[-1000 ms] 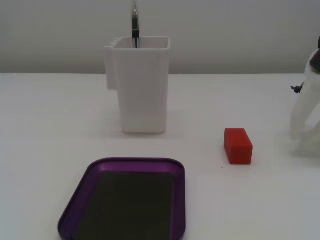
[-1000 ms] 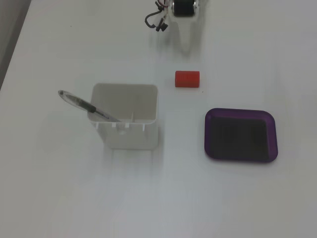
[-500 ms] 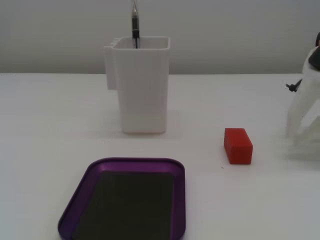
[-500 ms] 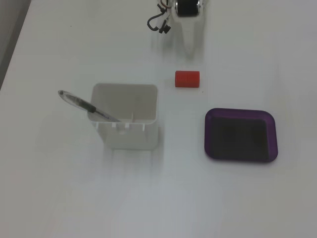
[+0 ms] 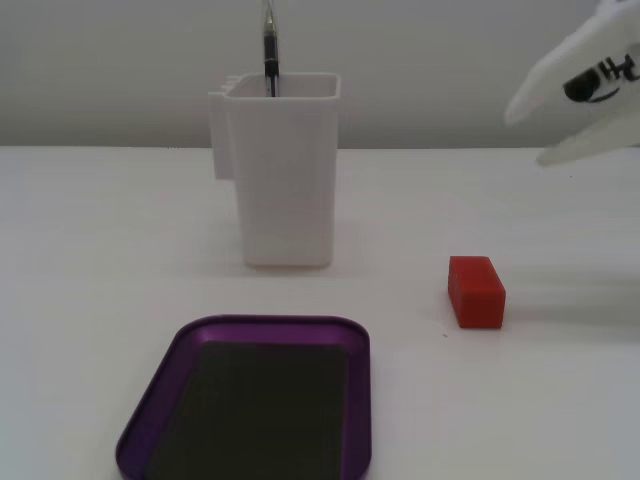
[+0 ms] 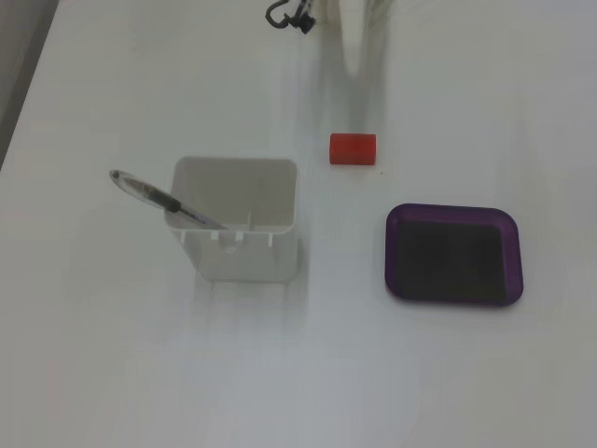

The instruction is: Pick up the red cube and place it in the box.

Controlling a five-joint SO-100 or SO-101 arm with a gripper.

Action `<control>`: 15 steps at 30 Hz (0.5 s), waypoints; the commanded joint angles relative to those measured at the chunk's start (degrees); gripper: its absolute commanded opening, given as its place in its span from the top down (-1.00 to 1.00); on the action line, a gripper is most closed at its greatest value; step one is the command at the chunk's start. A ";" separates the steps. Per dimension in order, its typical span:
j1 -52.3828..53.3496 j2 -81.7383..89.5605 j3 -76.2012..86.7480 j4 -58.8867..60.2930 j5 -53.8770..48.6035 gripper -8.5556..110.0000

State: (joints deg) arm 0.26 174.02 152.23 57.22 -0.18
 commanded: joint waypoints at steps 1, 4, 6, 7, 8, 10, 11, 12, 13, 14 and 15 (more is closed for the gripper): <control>-0.09 -16.26 -10.72 1.93 -0.26 0.60; -0.26 -31.20 -19.60 5.36 -0.35 0.51; -0.26 -40.52 -25.84 8.09 -0.35 0.45; -0.26 -45.00 -28.83 9.32 -0.35 0.43; -0.26 -49.04 -31.73 10.46 -0.35 0.41; -0.26 -56.51 -37.09 11.95 -0.35 0.37; -0.26 -59.94 -39.55 12.57 -0.44 0.36; -0.26 -63.11 -41.75 13.01 -0.44 0.34; -0.26 -66.09 -43.77 13.01 -0.44 0.33; -0.26 -68.82 -45.53 13.01 -0.44 0.33; -0.26 -71.46 -46.93 12.92 -0.44 0.33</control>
State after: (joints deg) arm 0.35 108.98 111.62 69.52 -0.35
